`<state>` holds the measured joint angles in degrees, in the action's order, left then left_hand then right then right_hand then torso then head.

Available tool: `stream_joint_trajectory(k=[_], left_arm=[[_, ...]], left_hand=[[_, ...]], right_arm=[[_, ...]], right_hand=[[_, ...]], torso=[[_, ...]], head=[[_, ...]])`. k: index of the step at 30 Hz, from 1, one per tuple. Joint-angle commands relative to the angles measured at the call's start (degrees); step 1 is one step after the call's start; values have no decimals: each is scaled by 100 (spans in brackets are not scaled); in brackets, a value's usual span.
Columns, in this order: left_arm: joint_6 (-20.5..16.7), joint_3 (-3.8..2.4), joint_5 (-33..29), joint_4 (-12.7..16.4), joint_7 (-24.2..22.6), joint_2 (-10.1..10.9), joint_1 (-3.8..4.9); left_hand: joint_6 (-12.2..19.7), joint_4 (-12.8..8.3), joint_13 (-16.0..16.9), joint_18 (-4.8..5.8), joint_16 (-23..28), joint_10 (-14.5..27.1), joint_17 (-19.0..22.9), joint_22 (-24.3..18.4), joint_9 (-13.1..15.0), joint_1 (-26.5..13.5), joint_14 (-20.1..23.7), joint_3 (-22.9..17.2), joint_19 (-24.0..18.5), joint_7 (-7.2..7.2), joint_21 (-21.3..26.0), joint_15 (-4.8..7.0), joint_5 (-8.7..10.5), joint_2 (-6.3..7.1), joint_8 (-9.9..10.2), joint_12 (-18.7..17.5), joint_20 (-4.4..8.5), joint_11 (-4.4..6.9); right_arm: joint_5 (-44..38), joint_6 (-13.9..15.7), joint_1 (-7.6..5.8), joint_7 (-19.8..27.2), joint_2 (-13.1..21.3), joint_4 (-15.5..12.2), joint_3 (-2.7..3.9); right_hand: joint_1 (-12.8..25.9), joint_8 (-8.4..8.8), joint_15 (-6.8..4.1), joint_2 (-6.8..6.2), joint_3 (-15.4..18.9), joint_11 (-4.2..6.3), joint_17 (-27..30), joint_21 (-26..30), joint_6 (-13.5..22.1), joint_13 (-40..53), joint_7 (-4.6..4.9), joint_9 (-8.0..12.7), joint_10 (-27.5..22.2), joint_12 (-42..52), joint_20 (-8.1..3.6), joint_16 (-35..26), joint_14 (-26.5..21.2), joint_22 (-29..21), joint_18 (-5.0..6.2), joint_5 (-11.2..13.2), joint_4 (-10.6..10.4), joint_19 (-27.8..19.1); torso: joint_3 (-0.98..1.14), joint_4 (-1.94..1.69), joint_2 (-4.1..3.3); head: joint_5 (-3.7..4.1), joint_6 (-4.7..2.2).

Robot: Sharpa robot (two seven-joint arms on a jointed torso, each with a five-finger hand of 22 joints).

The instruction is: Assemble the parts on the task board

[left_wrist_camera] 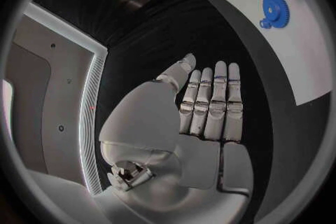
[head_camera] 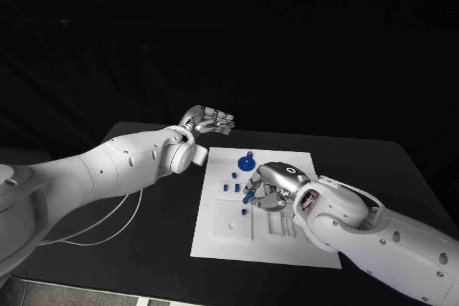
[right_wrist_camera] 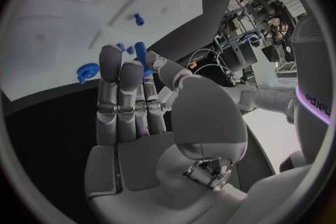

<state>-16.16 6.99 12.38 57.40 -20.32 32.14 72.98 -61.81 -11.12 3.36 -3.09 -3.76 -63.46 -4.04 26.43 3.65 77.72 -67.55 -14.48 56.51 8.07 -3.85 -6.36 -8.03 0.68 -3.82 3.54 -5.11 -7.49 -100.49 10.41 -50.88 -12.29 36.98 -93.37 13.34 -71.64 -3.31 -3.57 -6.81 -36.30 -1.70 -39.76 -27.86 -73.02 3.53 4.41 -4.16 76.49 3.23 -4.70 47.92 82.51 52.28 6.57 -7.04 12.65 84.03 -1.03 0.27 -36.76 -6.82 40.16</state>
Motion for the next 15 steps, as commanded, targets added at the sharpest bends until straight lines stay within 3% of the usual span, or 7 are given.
stream_joint_trajectory(k=[1,6,11,15], left_arm=[[80,-5,-31,0,-35,-31,1],[92,-5,-30,-3,-32,-53,1],[101,-4,-30,-6,-28,-66,1],[106,-4,-30,-6,-26,-70,1]], left_hand=[[28,5,-4,-60,22,31,-8,-7,6,-10,46,27,36,-18,-28,-2,34,-52,11,-5,-6,-10],[28,5,-4,-60,22,31,-8,-7,6,-10,46,27,36,-18,-28,-2,34,-52,11,-5,-6,-10],[28,5,-4,-60,22,31,-8,-7,6,-10,46,27,36,-18,-28,-2,34,-52,11,-5,-6,-10],[33,11,-4,-59,21,33,-8,-58,6,-12,49,36,44,-17,-29,-3,39,-60,11,-5,-9,-11]], right_arm=[[-217,15,16,117,-85,-29,-129],[-335,31,37,152,-202,-5,-351],[-413,42,70,182,-297,35,-483],[-479,51,93,196,-361,68,-547]], right_hand=[[-1,-39,-25,76,-11,37,-6,19,-40,8,-6,-5,92,23,-41,-25,4,4,94,-31,19,147],[1,-40,-25,81,-8,37,-4,30,-42,8,-7,-5,92,23,-41,-28,5,12,94,-31,29,150],[6,-41,-26,86,-9,37,-4,45,-44,8,-7,-5,93,24,-41,-30,8,26,96,-33,44,155],[8,-40,-25,89,-10,35,-4,50,-42,8,-6,-5,92,22,-41,-30,8,34,97,-44,53,160]], torso=[[-6,1,-1],[-2,-1,-3],[2,1,-2],[2,3,-1]], head=[[-36,11],[-61,27],[-90,50],[-99,62]])
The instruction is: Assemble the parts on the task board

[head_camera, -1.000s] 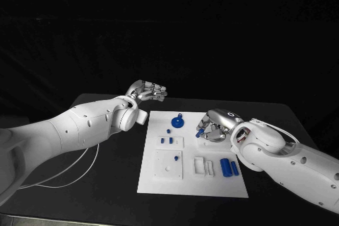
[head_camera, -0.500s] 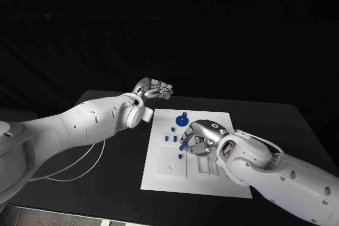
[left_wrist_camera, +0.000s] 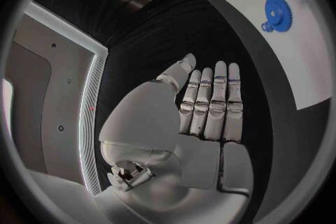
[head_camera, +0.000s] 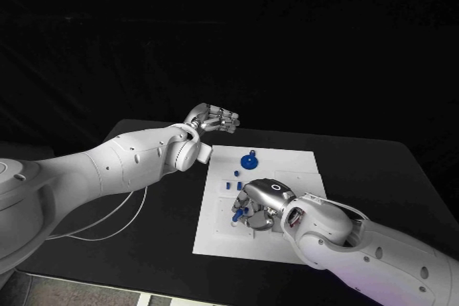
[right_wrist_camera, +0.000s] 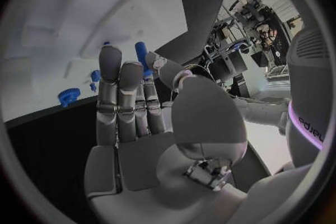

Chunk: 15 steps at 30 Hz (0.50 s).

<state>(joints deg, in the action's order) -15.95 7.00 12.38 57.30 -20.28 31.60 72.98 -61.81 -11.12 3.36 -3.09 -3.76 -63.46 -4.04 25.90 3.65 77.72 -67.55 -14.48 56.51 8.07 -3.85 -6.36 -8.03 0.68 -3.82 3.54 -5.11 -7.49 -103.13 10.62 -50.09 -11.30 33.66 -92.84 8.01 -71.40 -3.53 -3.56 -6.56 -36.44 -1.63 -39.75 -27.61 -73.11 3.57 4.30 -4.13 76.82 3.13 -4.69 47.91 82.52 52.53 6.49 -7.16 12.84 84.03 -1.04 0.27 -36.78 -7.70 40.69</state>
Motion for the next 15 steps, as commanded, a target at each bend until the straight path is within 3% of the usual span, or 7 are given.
stream_joint_trajectory(k=[1,15], left_arm=[[88,-5,-30,4,-29,-18,1],[105,-4,-30,7,-17,-21,1]], left_hand=[[33,11,-4,-59,21,33,-8,-5,6,-12,49,36,44,-17,-29,-3,39,-60,11,-5,-9,-11],[33,11,-4,-59,21,33,-8,-5,6,-12,49,36,44,-17,-29,-3,39,-60,11,-5,-9,-11]], right_arm=[[-235,33,19,98,-46,26,-27],[-419,70,67,77,-152,143,-112]], right_hand=[[-15,-18,-26,63,3,28,-5,25,-33,4,5,-9,58,32,-42,-30,7,9,105,-32,34,160],[-6,-17,-26,70,6,29,-6,44,-36,5,3,-9,62,33,-42,-30,8,34,105,-34,56,165]], torso=[[4,3,0],[-1,3,0]], head=[[-15,16],[-30,39]])
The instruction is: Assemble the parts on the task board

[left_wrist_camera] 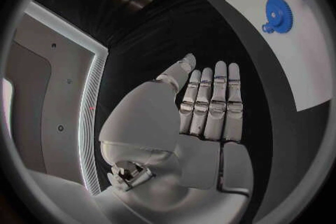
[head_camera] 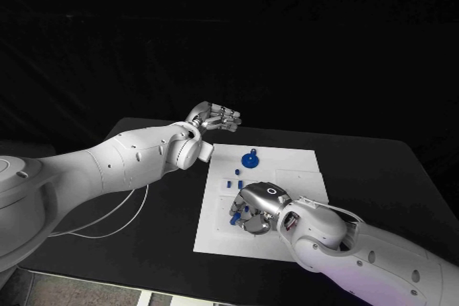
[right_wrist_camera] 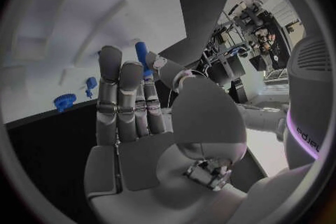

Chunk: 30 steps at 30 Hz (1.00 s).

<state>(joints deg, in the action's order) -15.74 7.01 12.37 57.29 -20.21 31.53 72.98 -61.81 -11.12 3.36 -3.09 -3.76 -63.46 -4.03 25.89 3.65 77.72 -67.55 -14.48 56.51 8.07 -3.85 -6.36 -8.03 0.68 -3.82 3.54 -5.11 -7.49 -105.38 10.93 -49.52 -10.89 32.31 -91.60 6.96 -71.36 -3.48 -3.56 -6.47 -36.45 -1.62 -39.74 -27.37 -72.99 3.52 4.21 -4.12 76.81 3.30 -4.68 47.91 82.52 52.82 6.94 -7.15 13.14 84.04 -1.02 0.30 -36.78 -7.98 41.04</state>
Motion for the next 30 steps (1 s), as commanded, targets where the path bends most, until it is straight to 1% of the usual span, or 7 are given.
stream_joint_trajectory(k=[1,15,30], left_arm=[[85,-5,-30,8,-22,-12,1],[93,-5,-29,10,-12,-3,1],[96,-5,-26,10,-3,6,1]], left_hand=[[33,11,-4,-59,21,33,-9,-5,6,-12,49,36,44,-17,-29,-3,39,-60,11,-5,-9,-10],[41,20,-3,-58,23,37,-8,-37,6,-14,58,43,45,-16,-28,-6,41,-56,12,-4,-12,-12],[41,20,-3,-58,23,37,-8,-37,6,-14,58,43,45,-16,-28,-6,41,-56,12,-4,-12,-12]], right_arm=[[-210,40,11,30,-23,29,-11],[-382,-4,19,-60,-39,113,-53],[-482,-74,19,-120,-7,113,-63]], right_hand=[[-10,-22,-26,61,8,28,-6,20,-47,10,12,-9,63,16,-42,-30,8,5,60,-35,26,165],[-7,-23,-27,61,3,29,-8,26,-52,10,11,-10,66,16,-43,-26,9,21,60,-33,37,168],[-2,-22,-28,59,-15,30,-11,43,-58,10,10,-9,73,16,-44,-21,7,67,61,-11,56,169]], torso=[[-2,0,2],[-2,2,1],[0,1,-1]], head=[[0,7],[1,22],[6,36]])
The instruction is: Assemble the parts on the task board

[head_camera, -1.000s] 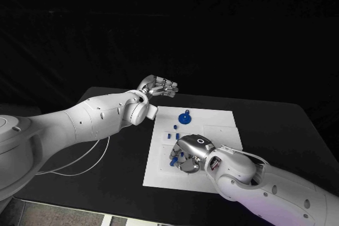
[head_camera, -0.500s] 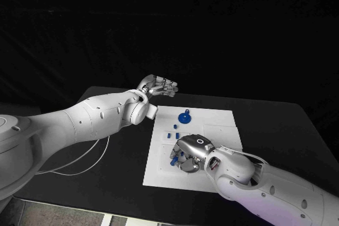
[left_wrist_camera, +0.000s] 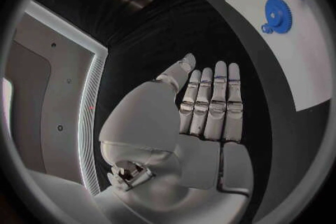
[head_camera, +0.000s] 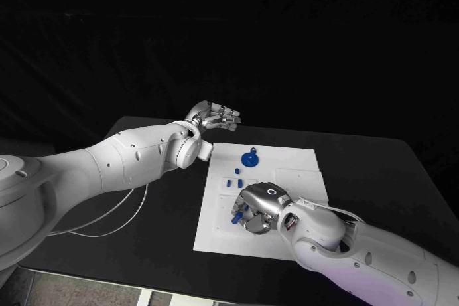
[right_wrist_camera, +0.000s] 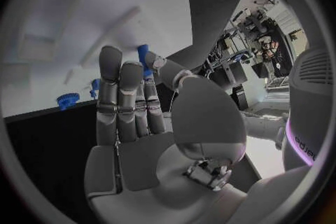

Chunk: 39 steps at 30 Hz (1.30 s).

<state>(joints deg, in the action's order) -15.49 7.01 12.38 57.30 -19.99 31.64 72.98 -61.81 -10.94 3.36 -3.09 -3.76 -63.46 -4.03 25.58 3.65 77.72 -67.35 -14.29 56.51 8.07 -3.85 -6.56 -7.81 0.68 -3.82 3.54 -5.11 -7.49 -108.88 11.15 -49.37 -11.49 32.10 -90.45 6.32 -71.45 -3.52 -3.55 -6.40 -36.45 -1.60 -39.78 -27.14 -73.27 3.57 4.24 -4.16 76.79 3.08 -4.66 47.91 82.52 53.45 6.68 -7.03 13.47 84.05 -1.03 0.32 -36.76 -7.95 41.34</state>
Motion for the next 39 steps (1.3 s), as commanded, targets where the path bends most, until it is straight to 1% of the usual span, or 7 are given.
stream_joint_trajectory(k=[1,14,17,20,24,28,39], left_arm=[[71,-5,-26,9,-24,-5,1],[75,-5,-23,7,-22,-13,1],[76,-5,-23,6,-21,-16,1],[76,-5,-23,6,-21,-19,1],[78,-5,-22,6,-19,-23,2],[82,-5,-22,6,-16,-25,2],[98,-5,-20,6,-4,-21,2]], left_hand=[[40,1,-3,-59,22,37,-8,-6,6,-14,38,25,45,-16,-28,14,19,-56,12,-4,-12,-12],[44,10,-4,-59,22,43,-9,-50,6,-8,42,30,50,-16,-27,12,22,-51,12,-5,-15,-14],[44,10,-4,-59,22,43,-9,-50,6,-8,42,30,50,-16,-27,12,22,-51,12,-5,-15,-14],[44,10,-4,-59,22,43,-9,-50,6,-8,42,30,50,-16,-27,12,22,-51,12,-5,-15,-14],[44,10,-4,-59,22,43,-9,-50,6,-8,42,30,50,-16,-27,12,22,-51,12,-5,-15,-14],[44,10,-4,-59,22,43,-9,-50,6,-8,42,30,50,-16,-27,12,22,-51,12,-5,-15,-14],[43,18,-4,-57,23,52,-8,-89,6,-6,51,35,55,-15,-28,9,30,-49,12,-5,-17,-18]], right_arm=[[-132,-100,4,-60,17,-3,1],[-131,-160,4,-79,-11,7,0],[-105,-171,3,-71,-37,20,-4],[-78,-181,3,-59,-62,31,-15],[-20,-200,3,-31,-95,44,-54],[35,-205,3,-5,-118,59,-94],[135,-85,2,20,-118,86,-138]], right_hand=[[7,-18,-29,52,-15,28,-7,20,-30,5,7,-5,76,38,-46,-21,7,5,87,-23,22,167],[16,-16,-23,50,-7,22,0,49,-10,4,14,-1,52,37,-42,-31,0,31,83,-9,23,157],[46,-13,-11,29,48,3,7,68,49,0,32,8,-20,35,-33,-41,1,36,81,-100,-8,156],[78,-16,-3,8,212,-1,12,95,84,-1,32,7,-71,35,-21,-47,3,33,84,-253,-70,160],[82,-12,20,17,530,-31,24,153,179,-5,45,20,-194,33,0,-60,7,12,86,-302,-168,178],[141,-13,57,-21,744,-83,29,191,325,-8,63,32,-367,33,33,-56,13,-9,104,-348,-257,193],[163,-8,155,-152,893,-190,51,214,592,-14,131,43,-687,30,127,-27,19,-38,155,-501,-323,209]], torso=[[0,-1,0],[-3,2,-2],[-4,2,-1],[-5,-1,-2],[-7,-4,1],[-7,-4,-1],[-2,3,-1]], head=[[5,8],[10,17],[11,21],[15,28],[21,33],[20,39],[18,48]])
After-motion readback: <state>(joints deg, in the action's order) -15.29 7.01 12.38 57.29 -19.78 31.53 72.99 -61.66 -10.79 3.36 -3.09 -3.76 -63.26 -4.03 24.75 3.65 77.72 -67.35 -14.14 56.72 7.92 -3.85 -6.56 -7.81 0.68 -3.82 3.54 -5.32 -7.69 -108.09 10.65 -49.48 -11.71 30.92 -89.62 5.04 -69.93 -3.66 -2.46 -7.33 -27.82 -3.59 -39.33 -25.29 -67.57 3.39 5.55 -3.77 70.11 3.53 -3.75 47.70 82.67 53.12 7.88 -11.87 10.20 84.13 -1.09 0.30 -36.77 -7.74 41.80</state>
